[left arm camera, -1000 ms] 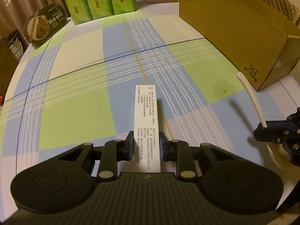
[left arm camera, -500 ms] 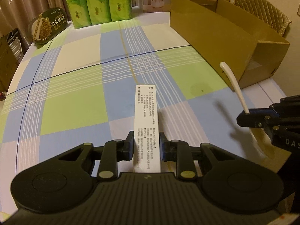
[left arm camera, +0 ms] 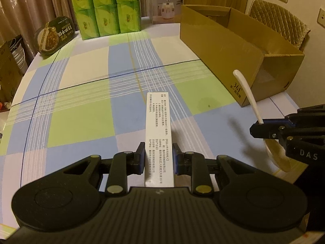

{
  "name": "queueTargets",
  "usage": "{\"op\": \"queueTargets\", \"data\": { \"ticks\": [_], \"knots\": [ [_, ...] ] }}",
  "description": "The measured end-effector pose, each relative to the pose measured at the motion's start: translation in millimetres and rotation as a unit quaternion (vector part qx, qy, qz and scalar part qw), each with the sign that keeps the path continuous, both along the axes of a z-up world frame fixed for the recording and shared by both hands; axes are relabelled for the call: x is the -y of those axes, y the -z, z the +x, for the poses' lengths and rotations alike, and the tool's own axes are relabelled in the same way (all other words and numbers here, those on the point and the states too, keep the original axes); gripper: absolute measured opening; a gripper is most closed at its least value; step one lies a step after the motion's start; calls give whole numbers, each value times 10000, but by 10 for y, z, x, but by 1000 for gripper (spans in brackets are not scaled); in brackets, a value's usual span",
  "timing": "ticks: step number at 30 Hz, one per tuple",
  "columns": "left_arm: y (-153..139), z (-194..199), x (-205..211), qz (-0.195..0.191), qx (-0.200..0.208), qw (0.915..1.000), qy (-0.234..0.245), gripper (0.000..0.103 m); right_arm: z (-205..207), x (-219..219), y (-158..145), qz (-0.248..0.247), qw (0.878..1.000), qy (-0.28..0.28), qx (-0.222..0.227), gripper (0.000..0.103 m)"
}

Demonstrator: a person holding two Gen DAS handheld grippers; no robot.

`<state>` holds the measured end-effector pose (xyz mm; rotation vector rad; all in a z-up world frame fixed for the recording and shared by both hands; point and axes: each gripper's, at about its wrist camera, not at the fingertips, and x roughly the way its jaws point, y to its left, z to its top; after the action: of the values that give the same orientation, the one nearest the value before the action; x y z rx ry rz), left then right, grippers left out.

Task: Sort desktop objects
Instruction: 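Lift and carry the spoon and medicine box toward the cardboard box with both tools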

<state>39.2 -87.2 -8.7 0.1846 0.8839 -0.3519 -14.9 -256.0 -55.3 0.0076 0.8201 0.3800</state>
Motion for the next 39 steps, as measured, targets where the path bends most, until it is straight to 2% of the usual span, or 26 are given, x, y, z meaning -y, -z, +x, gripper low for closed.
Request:
{"op": "queueTargets", "data": {
  "ticks": [13,22,39],
  "knots": [
    [-59,-36,53,-47,63,10000,45,21,-82,88,-72,35,9999,85,104,4],
    [-144,-4,157,-151,126,9998,94,21,-128,278,-306,102,9989,292,347,4],
    [-495,130,791,-442,425,9965,571,21,62,960,-778,119,9925,869,854,4]
  ]
}}
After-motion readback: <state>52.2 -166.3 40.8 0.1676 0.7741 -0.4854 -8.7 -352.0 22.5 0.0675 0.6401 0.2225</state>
